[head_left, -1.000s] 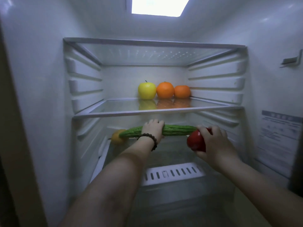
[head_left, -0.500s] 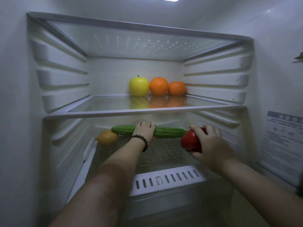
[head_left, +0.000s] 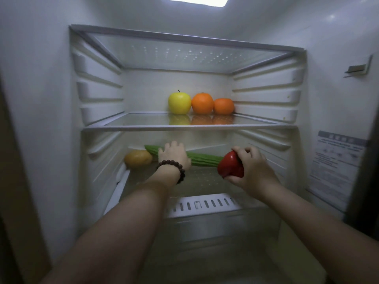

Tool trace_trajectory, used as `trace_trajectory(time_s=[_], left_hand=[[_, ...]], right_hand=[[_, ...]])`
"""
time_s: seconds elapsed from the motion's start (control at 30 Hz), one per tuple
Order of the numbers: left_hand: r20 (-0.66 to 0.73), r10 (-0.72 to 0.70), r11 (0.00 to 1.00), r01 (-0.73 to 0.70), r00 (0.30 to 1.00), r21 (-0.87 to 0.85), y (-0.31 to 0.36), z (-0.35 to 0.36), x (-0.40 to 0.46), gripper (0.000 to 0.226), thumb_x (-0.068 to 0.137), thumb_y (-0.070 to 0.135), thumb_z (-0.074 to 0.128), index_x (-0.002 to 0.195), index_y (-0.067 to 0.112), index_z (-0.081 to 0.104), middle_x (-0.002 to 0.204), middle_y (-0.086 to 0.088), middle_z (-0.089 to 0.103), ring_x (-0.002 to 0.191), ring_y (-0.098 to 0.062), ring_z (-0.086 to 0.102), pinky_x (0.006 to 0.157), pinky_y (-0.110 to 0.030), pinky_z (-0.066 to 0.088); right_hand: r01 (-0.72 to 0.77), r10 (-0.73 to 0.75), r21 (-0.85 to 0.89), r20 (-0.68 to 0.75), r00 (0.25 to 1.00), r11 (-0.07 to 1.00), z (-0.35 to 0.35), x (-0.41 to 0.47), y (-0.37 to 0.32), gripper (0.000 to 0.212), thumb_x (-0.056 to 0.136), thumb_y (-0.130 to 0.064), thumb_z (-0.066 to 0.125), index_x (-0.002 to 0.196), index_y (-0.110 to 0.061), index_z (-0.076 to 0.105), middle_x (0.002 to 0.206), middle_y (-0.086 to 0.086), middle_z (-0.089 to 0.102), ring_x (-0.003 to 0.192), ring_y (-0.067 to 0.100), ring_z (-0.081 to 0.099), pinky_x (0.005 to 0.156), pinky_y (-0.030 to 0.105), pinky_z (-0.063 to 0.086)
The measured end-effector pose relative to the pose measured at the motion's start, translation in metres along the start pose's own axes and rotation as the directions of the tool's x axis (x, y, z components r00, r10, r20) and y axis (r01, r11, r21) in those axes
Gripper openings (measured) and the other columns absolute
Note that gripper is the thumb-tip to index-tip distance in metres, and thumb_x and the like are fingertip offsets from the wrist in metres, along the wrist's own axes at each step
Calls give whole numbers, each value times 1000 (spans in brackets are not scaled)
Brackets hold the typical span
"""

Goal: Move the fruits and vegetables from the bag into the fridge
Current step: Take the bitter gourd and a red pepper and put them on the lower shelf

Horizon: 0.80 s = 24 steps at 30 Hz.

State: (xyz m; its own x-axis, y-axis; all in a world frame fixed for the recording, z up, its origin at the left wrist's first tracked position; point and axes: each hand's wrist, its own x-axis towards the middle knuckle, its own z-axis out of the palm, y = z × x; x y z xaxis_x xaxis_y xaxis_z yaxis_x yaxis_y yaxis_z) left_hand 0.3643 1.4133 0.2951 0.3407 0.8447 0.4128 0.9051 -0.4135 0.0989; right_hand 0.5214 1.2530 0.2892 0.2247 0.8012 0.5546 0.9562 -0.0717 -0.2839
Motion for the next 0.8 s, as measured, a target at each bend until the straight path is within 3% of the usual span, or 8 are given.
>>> trace_trajectory(time_s=[0.13,0.3,0.47,0.67,0.8], left_hand=[[37,-23,999,25,999,-49,1,-28,-64,50,86,56,47,121,20,50,123,-6,52,116,-26,46,99,-45,37],[150,-134,991,132,980,18,-29,-23,-140,81,77,80,31,134,24,41,137,-3,41,126,-25,38,105,-48,31],[-59,-98,991,103,993,87,-55,6,-172,85,69,87,6,107,29,54,111,3,55,102,-19,49,91,-43,37],[-130,-83,991,95,988,91,-57,15,-173,86,73,85,5,115,28,53,119,3,54,111,-19,47,95,-43,33],[-166,-91,991,105,982,78,-56,16,-174,84,73,85,8,108,26,57,112,2,57,104,-21,49,92,-43,34]], right_hand=[[54,-53,92,-8,999,994,11,11,-16,83,68,-37,79,138,-20,38,129,8,44,117,29,44,98,41,42],[148,-163,250,43,986,957,39,34,-63,74,63,-30,83,125,-17,45,121,4,51,112,23,49,93,33,43],[257,-315,293,172,933,921,81,63,-120,65,68,-30,79,124,-18,49,122,4,42,112,24,47,99,38,42],[288,-387,373,223,895,882,117,94,-163,76,67,-25,80,131,-14,41,129,7,45,117,25,47,93,29,38],[277,-389,374,266,882,885,136,100,-168,77,69,-24,80,134,-13,41,131,9,38,116,29,47,96,33,39]])
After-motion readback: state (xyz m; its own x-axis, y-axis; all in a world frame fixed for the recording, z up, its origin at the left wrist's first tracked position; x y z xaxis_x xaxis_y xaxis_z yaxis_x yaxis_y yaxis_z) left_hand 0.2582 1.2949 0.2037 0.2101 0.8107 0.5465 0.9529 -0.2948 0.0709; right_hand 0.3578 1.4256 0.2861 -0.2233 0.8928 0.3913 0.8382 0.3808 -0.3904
